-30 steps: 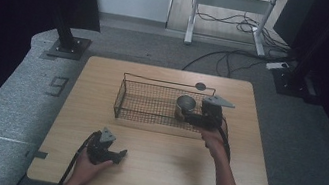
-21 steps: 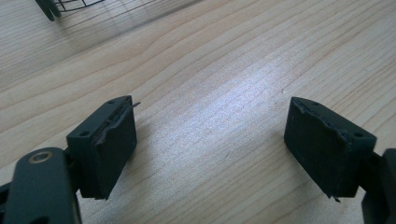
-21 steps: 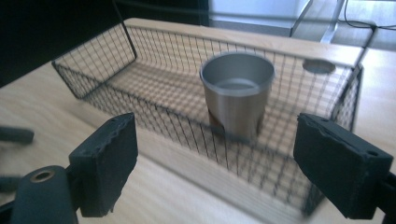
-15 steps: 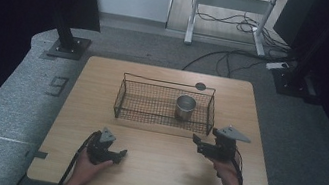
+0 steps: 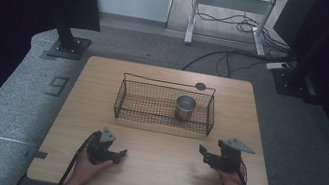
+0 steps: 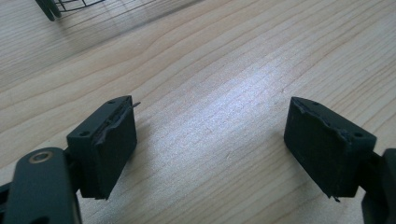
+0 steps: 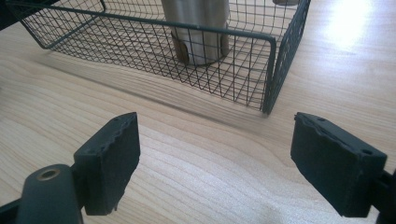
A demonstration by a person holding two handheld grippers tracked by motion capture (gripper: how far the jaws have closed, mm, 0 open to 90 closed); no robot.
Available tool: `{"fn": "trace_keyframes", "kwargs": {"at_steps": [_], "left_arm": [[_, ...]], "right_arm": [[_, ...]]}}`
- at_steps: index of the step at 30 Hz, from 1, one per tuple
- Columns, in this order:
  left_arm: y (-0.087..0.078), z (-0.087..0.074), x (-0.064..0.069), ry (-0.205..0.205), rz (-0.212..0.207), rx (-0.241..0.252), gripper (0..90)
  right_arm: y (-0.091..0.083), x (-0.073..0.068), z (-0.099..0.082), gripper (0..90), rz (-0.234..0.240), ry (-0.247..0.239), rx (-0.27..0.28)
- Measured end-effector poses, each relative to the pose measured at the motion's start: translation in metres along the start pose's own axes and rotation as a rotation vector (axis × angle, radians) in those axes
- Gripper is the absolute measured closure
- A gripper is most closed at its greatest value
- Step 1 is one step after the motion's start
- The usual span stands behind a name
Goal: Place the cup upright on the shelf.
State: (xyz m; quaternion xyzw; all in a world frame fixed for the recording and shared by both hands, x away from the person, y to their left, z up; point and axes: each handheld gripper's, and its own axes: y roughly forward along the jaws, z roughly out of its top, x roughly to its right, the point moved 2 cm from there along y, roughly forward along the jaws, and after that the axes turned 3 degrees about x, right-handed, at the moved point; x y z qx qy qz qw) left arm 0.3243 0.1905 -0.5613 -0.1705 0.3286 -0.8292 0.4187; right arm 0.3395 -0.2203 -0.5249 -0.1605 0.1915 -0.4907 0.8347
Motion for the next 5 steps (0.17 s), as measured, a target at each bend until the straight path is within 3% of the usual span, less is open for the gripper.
{"fn": "trace_keyframes", "kwargs": {"at_steps": [5], "left_arm": [[0.0,0.0,-0.0001,0.0,-0.001,0.0,17.0]], "right_arm": [[0.0005,0.0003,-0.0008,15.5,-0.007,-0.01,-0.002]]}}
